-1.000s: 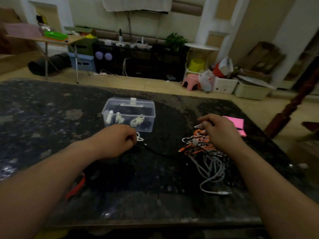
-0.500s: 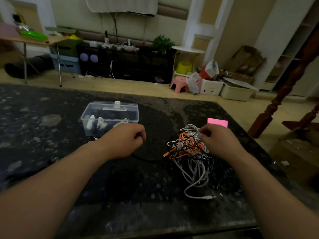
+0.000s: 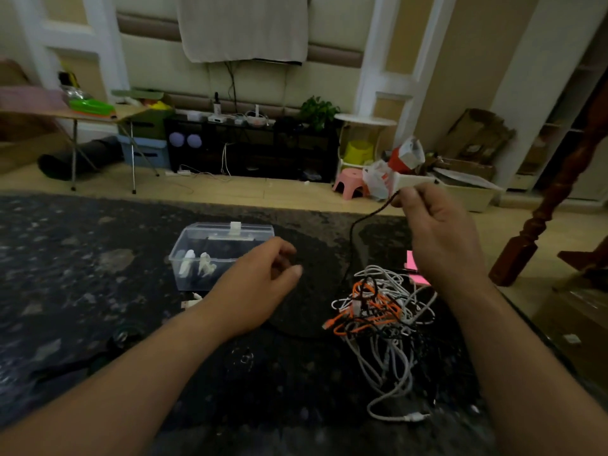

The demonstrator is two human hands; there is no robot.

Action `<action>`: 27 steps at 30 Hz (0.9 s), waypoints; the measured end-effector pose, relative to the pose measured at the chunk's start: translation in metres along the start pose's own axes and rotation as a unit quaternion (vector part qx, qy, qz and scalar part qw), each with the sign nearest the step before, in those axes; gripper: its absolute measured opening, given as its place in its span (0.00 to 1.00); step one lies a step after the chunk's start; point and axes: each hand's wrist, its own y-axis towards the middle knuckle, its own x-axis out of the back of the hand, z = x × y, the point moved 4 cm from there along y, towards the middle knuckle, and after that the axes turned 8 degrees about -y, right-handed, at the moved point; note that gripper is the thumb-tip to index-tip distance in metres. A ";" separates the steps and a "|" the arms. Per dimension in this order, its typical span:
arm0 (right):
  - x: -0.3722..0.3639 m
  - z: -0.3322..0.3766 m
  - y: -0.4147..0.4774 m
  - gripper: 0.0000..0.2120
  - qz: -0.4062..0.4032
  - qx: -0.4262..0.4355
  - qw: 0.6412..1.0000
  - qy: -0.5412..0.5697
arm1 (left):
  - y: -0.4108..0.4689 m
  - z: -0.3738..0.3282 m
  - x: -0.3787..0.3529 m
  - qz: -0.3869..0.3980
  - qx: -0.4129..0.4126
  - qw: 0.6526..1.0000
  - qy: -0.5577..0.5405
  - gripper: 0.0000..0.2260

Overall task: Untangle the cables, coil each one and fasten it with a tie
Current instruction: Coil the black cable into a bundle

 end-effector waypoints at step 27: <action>-0.103 0.013 -0.057 0.34 0.268 0.137 0.918 -0.259 | -0.015 0.031 0.016 0.089 0.180 0.941 -0.272 0.13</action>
